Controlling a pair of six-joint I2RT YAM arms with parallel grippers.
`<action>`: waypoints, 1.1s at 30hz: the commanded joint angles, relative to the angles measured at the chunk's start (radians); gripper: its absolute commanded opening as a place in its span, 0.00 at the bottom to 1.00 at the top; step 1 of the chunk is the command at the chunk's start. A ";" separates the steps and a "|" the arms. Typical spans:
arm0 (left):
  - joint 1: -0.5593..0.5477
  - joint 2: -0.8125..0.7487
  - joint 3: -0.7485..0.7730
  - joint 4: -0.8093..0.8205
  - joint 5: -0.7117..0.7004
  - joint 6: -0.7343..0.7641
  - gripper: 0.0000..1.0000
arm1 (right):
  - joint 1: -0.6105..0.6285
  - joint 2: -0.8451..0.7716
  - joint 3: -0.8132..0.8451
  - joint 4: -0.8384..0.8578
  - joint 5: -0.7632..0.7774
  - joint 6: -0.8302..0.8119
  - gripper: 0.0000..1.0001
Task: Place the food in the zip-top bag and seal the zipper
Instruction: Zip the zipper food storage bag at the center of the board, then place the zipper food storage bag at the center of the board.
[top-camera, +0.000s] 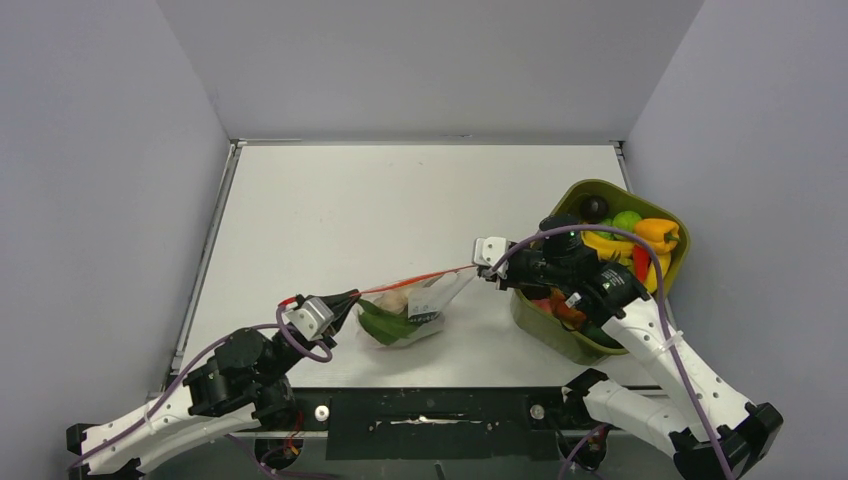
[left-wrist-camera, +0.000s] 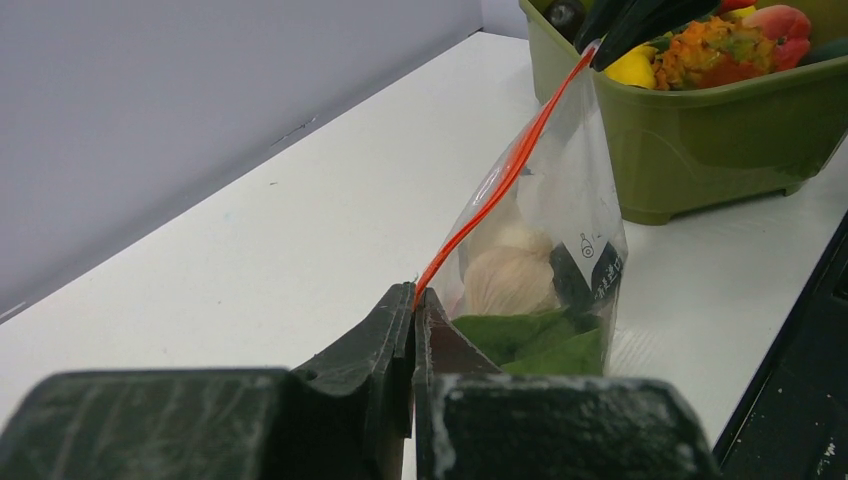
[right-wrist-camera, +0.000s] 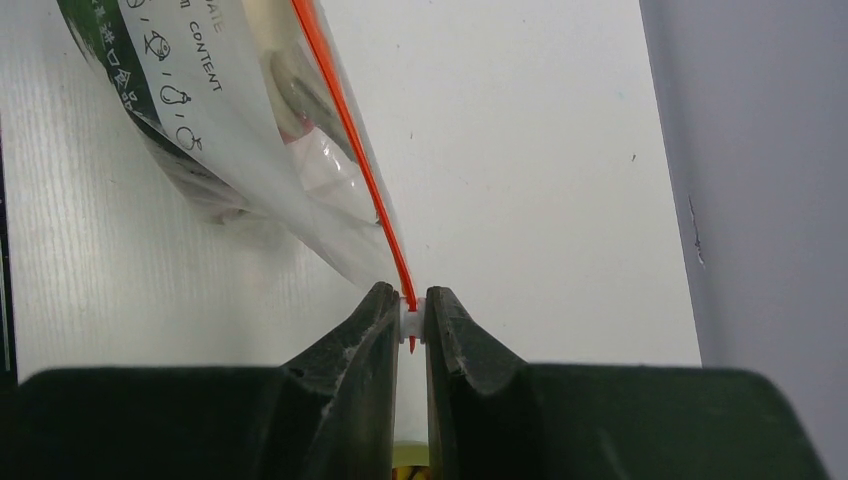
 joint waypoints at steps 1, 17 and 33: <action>0.003 -0.014 0.063 0.055 -0.062 0.009 0.00 | -0.039 -0.027 0.038 -0.020 0.110 0.044 0.00; 0.003 0.041 0.121 -0.003 -0.046 -0.046 0.28 | -0.038 -0.041 -0.034 0.110 -0.201 0.134 0.00; 0.003 0.040 0.137 -0.013 -0.103 -0.074 0.70 | -0.038 0.118 0.003 0.335 -0.127 0.347 0.00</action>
